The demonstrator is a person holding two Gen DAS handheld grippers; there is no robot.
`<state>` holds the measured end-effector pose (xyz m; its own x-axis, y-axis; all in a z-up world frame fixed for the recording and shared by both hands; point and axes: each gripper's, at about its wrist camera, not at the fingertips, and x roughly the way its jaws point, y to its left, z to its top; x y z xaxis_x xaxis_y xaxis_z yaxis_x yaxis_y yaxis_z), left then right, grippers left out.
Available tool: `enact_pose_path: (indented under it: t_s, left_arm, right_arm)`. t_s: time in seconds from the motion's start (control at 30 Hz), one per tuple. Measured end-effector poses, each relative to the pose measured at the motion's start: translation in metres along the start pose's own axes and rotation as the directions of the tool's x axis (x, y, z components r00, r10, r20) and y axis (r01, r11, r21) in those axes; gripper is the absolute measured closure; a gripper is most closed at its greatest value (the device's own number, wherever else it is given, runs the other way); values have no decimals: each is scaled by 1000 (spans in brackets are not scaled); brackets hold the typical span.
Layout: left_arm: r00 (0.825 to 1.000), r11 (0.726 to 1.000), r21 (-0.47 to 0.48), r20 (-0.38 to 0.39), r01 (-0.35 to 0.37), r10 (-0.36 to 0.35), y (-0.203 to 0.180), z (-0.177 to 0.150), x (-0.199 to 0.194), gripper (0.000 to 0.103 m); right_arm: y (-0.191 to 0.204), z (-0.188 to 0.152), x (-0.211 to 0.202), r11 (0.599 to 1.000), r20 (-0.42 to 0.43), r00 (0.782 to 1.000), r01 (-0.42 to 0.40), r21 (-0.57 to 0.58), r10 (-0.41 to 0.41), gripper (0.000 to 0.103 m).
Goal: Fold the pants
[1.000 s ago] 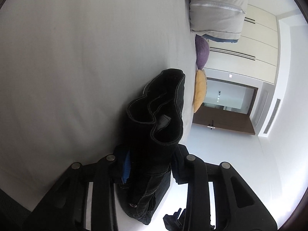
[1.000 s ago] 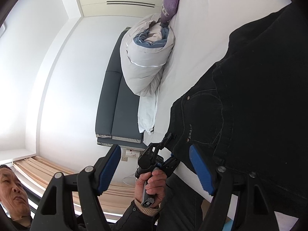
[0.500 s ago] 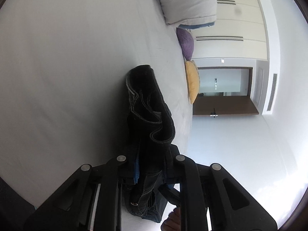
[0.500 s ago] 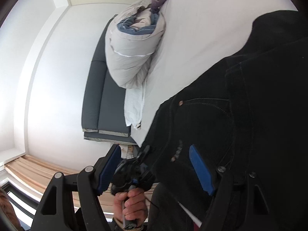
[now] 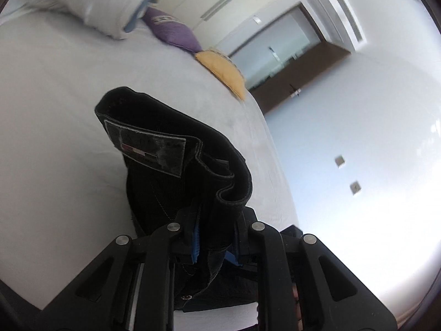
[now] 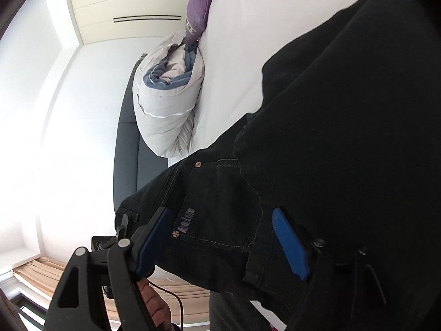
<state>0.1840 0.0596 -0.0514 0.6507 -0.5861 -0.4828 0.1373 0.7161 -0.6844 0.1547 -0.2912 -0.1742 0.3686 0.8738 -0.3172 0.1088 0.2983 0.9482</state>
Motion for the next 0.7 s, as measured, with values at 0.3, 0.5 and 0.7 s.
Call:
enact_pose_path:
  t_s: [0.3, 0.5, 0.7]
  left_arm:
    - [948, 903, 428, -299, 33, 107, -114, -110, 137, 87]
    - [917, 825, 565, -326, -5, 229, -130, -163, 166, 87]
    - [921, 737, 675, -265, -35, 287, -146, -179, 161, 87]
  right_arm:
    - [-2, 9, -104, 999, 136, 990, -48, -8, 49, 15]
    - [0, 13, -117, 997, 89, 994, 71, -43, -67, 12]
    - [8, 9, -82, 970, -19, 977, 208, -128, -212, 12]
